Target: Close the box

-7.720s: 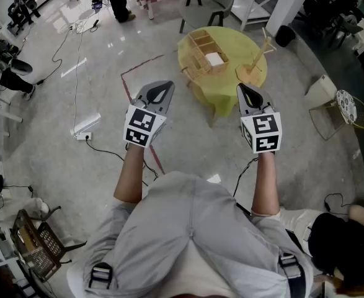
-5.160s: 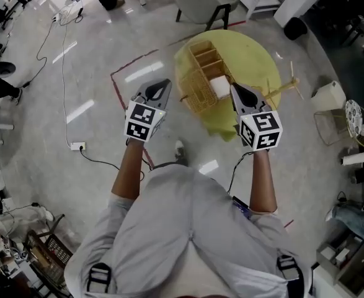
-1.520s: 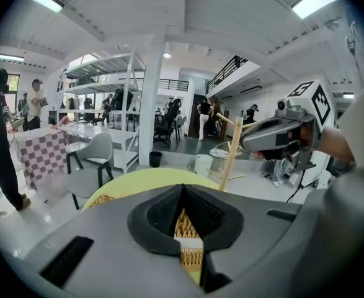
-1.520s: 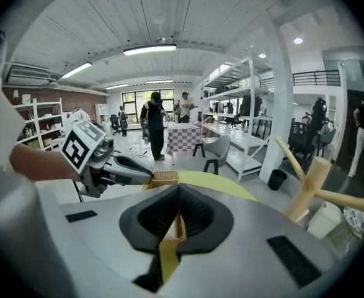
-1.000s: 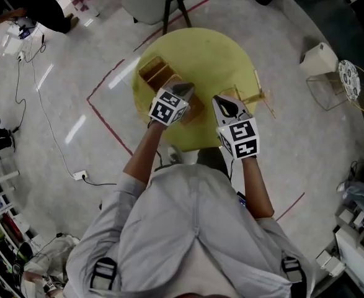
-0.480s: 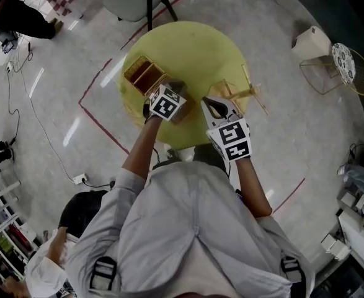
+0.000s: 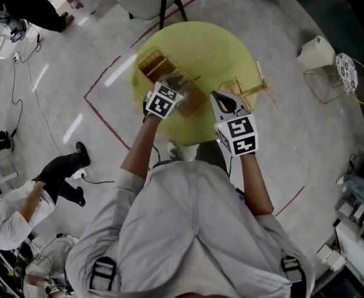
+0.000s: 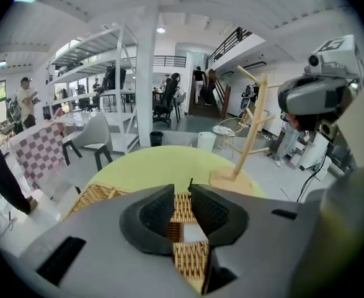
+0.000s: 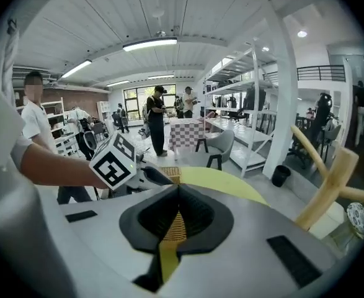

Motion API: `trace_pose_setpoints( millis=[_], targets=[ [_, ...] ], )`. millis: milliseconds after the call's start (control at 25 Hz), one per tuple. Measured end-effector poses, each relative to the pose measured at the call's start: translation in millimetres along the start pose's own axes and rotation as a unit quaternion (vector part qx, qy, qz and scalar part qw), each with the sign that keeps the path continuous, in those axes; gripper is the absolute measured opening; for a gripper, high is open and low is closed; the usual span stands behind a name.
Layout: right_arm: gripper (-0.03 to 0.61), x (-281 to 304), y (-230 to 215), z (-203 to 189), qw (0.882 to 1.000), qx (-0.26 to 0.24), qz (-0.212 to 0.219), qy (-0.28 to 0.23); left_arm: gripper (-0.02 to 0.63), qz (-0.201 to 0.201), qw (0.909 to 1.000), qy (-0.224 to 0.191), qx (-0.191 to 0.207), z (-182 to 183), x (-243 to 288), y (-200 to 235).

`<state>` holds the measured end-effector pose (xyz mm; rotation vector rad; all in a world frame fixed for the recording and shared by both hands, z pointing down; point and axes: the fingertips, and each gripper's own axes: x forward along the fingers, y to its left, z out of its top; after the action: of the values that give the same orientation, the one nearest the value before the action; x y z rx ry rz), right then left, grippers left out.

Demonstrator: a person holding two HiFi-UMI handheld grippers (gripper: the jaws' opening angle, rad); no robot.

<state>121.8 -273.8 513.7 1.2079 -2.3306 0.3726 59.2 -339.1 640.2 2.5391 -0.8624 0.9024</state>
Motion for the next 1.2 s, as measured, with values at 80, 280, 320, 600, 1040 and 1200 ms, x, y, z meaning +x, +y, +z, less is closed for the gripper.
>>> trace_pose_setpoints(
  millis=[80,280,320,600,1040,1200],
  targets=[
    [0.023,-2.8,5.0,4.5,1.0,-0.005,-0.003,-0.005,0.082,0.009,0.9998,-0.014,-0.008,2.9,-22.0,2.6],
    [0.023,-11.0,19.4,17.0,1.0,-0.016,-0.013,-0.022,0.051,0.029,0.9978,-0.057,-0.012,5.9,-73.7,3.7],
    [0.023,-12.3,22.4,19.8,0.999,-0.019,-0.015,-0.026,0.046,0.034,0.9972,-0.066,-0.011,6.2,-84.7,3.4],
    [0.023,-28.2,45.2,50.0,0.997,-0.048,-0.027,-0.058,0.032,0.075,0.9866,-0.144,-0.01,19.3,-168.5,3.5],
    [0.023,-62.2,71.5,101.9,0.989,-0.093,-0.037,-0.108,0.032,0.143,0.9583,-0.246,0.025,61.7,-283.4,1.5],
    [0.023,-74.9,80.8,116.0,0.986,-0.106,-0.034,-0.122,0.032,0.161,0.9515,-0.26,0.037,70.0,-308.4,-5.3]
  ],
)
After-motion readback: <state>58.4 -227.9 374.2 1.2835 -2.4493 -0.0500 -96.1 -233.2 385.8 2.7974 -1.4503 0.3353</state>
